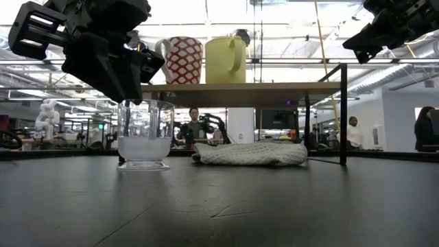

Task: Stack small to large cups/mugs on shelf
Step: Put the transparent mug on the shelf

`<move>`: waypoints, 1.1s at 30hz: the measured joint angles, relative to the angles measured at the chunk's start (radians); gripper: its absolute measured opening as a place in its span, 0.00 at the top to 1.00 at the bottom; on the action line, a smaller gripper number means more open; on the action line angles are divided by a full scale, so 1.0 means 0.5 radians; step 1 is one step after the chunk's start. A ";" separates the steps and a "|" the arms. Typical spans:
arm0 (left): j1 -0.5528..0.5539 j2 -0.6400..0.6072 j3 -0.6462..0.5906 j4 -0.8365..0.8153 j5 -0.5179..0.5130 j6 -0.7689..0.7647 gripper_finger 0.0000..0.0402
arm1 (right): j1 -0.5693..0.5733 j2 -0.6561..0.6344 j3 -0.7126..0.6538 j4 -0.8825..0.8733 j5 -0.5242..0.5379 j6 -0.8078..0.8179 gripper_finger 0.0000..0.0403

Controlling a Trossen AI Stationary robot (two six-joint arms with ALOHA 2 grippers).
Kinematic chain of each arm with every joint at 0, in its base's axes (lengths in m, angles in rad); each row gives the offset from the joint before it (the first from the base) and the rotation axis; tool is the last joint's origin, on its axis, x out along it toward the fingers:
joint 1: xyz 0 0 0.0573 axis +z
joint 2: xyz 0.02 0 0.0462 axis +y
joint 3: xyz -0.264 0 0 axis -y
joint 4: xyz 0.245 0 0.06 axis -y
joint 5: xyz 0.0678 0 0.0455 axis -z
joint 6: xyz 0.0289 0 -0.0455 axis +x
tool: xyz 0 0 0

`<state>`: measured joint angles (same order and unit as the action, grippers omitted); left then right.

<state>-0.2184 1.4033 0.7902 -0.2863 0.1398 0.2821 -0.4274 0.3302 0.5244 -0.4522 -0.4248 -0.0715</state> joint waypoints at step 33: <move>0.000 -0.005 0.000 0.039 0.006 0.106 0.99 | 0.000 0.000 0.001 0.000 0.000 0.000 1.00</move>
<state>-0.2184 1.4005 0.7902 -0.2668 0.1426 0.3351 -0.4274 0.3302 0.5246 -0.4523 -0.4249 -0.0715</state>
